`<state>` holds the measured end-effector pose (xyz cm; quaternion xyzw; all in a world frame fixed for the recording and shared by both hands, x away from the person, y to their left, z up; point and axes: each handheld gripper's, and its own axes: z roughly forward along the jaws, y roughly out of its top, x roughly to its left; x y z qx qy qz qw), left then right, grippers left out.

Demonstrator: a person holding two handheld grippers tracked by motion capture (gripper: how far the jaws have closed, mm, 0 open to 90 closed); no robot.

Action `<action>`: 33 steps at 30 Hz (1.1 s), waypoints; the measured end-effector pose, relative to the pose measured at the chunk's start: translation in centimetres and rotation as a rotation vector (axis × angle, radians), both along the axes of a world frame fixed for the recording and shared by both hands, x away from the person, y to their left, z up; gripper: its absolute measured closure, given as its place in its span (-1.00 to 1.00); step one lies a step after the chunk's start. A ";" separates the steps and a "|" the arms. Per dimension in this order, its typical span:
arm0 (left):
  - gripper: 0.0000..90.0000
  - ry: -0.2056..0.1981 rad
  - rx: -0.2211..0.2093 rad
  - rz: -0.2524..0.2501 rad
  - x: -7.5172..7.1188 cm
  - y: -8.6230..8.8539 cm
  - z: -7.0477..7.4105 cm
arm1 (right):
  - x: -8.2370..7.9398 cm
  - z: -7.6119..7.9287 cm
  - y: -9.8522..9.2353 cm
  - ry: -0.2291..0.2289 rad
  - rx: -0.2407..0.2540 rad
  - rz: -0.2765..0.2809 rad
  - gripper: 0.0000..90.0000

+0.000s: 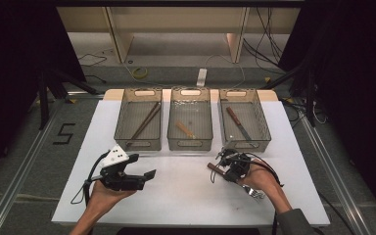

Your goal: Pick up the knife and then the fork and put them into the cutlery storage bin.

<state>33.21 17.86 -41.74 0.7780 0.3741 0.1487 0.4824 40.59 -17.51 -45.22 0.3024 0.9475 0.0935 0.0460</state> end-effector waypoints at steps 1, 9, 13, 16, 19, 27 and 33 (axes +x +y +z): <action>-0.66 0.000 0.000 0.000 0.0 0.0 0.0 | 0.0 0.1 -0.1 -0.003 0.001 0.003 0.72; -0.66 0.001 0.000 0.000 0.0 0.0 0.0 | 0.1 0.8 -0.8 -0.028 0.050 -0.021 0.72; -0.66 0.001 -0.001 0.002 0.0 0.1 0.0 | 0.1 1.2 -1.0 -0.033 0.076 -0.026 0.72; -0.66 0.002 -0.001 0.002 0.0 0.1 0.0 | 0.1 1.3 -1.1 -0.040 0.083 -0.030 0.73; -0.66 0.000 0.002 0.001 0.1 0.1 0.0 | 0.1 1.4 -1.3 -0.049 0.096 -0.034 0.73; -0.66 0.001 0.001 0.004 0.1 0.2 0.0 | 0.3 2.5 -2.0 -0.067 0.143 -0.049 0.72; -0.66 0.001 0.003 0.004 0.1 0.2 0.0 | 0.9 3.9 -3.1 -0.101 0.195 -0.078 0.73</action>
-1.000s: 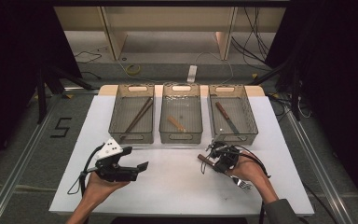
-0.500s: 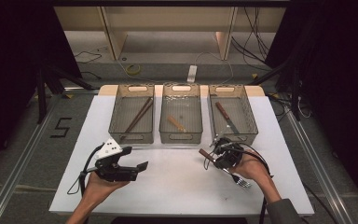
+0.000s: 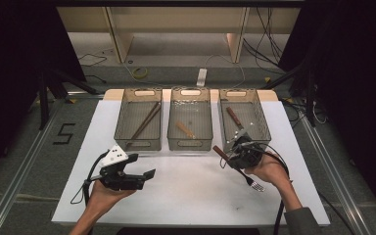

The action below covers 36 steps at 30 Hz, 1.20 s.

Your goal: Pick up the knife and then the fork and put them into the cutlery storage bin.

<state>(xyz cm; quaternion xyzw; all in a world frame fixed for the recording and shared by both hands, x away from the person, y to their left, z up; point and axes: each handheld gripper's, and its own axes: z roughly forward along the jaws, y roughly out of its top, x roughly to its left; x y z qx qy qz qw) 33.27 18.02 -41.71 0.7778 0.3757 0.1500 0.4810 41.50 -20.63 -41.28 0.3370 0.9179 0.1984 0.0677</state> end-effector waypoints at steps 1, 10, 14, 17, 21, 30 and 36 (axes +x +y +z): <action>-0.66 0.000 0.000 0.000 0.0 0.0 0.0 | 0.2 0.3 -0.2 -0.007 0.008 -0.009 0.72; -0.66 0.001 -0.005 0.004 0.0 0.1 0.0 | 1.6 3.6 -1.7 -0.089 0.103 -0.058 0.73; -0.66 0.002 -0.004 0.003 0.0 0.1 0.0 | 2.9 5.6 -2.5 -0.126 0.149 -0.095 0.73; -0.66 0.002 -0.009 0.006 0.0 0.1 0.0 | 3.9 6.8 -3.0 -0.160 0.163 -0.128 0.73; -0.66 0.002 -0.004 0.003 0.0 0.1 0.0 | 5.1 7.8 -3.3 -0.193 0.172 -0.164 0.73; -0.66 0.002 -0.004 0.003 0.1 0.1 0.0 | 7.0 9.4 -3.6 -0.236 0.192 -0.200 0.73; -0.66 0.002 -0.006 0.003 0.1 0.1 0.0 | 8.0 10.5 -3.7 -0.253 0.206 -0.226 0.73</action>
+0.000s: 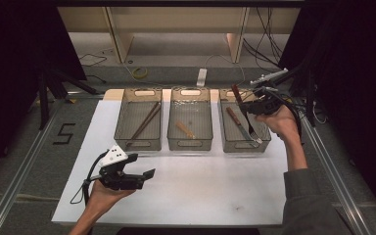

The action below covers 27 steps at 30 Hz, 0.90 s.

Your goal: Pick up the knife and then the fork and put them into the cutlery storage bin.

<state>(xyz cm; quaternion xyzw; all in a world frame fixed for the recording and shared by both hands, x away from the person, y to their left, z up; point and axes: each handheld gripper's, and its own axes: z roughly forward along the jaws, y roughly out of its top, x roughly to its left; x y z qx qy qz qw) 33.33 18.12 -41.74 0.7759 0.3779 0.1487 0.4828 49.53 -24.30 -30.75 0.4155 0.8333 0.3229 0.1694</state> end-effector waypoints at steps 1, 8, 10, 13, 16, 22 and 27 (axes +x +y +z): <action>-0.66 0.003 -0.001 0.001 0.0 0.0 0.0 | 0.2 0.1 0.0 -0.005 -0.001 -0.008 0.73; -0.66 0.000 0.002 -0.001 0.0 0.0 0.0 | 1.7 0.4 -0.3 -0.010 -0.011 -0.042 0.73; -0.66 0.002 -0.001 0.001 0.0 0.0 0.0 | 2.1 0.2 -0.4 -0.013 -0.011 -0.055 0.73; -0.66 0.002 -0.003 0.001 0.0 0.0 0.0 | 2.6 -0.1 -0.6 -0.013 -0.013 -0.069 0.73; -0.66 0.003 -0.002 0.000 0.0 0.0 0.0 | 3.1 -0.5 -0.8 -0.011 -0.013 -0.083 0.73; -0.66 0.002 -0.004 0.001 0.0 0.0 0.0 | 3.7 -1.2 -1.0 -0.003 -0.014 -0.105 0.73; -0.66 0.002 -0.004 0.000 -0.1 0.0 0.0 | 4.2 -2.1 -1.3 0.010 -0.029 -0.121 0.73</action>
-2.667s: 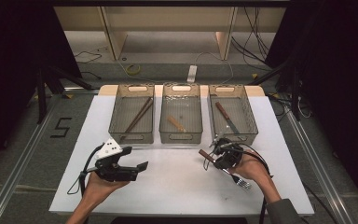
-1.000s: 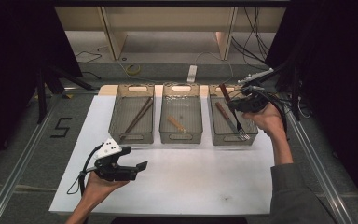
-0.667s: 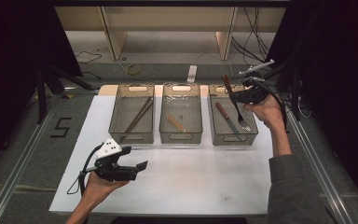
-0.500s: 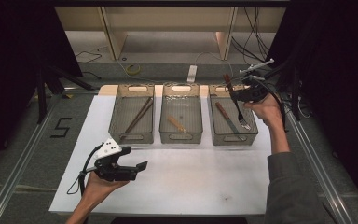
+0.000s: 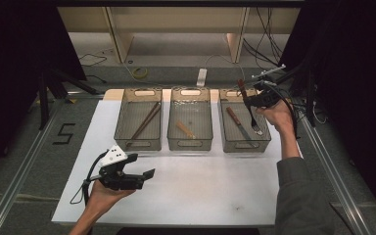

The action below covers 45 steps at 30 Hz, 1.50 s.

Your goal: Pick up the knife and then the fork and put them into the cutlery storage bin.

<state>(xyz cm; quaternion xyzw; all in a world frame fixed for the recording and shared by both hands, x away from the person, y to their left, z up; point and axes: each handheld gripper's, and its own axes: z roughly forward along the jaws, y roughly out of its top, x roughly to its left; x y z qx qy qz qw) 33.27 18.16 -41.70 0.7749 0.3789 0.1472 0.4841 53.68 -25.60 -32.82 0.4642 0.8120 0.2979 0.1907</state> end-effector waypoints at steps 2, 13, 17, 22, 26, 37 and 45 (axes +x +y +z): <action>-0.66 0.000 0.001 0.000 0.0 0.0 0.0 | 0.1 -0.3 -0.1 0.004 0.001 -0.005 0.72; -0.66 -0.001 -0.001 0.001 0.0 0.0 0.0 | 0.4 -1.9 -0.3 0.029 -0.025 -0.025 0.72; -0.66 0.001 0.000 0.001 0.0 0.0 0.0 | 0.5 -2.4 -0.4 0.041 -0.036 -0.028 0.72; -0.66 0.001 0.000 0.001 0.0 0.0 0.0 | 0.5 -2.8 -0.3 0.048 -0.045 -0.029 0.72; -0.66 -0.001 0.001 0.001 0.0 0.0 0.0 | 0.5 -3.1 -0.3 0.050 -0.044 -0.026 0.72; -0.66 0.000 0.002 0.000 0.0 0.0 0.0 | 0.9 -4.4 0.4 0.095 -0.058 -0.050 0.14; -0.66 0.000 0.001 0.000 0.0 -0.1 0.0 | -0.1 -3.3 0.8 0.061 0.002 -0.034 -0.05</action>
